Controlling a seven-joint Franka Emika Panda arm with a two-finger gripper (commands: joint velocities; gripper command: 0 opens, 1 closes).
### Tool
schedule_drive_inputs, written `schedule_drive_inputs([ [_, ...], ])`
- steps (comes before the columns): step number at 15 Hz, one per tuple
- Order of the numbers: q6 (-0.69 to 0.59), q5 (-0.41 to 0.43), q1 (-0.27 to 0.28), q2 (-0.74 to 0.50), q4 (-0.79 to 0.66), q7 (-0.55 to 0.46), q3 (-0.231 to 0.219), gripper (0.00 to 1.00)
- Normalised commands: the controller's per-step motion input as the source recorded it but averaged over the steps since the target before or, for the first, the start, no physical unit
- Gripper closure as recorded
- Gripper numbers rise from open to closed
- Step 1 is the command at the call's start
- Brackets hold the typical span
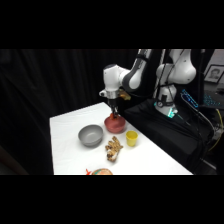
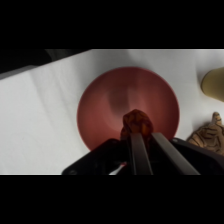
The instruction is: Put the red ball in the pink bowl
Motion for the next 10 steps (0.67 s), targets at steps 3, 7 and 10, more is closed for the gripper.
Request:
schedule_drive_inputs([
  [3, 0.24, 0.073, -0.05, 0.14, 0.03, -0.19, 0.008, 0.98],
  [7, 0.1, 0.108, -0.059, 0.06, 0.05, -0.24, 0.038, 0.58],
  [10, -0.02, 0.098, -0.068, 0.05, 0.1, -0.24, 0.042, 0.33],
])
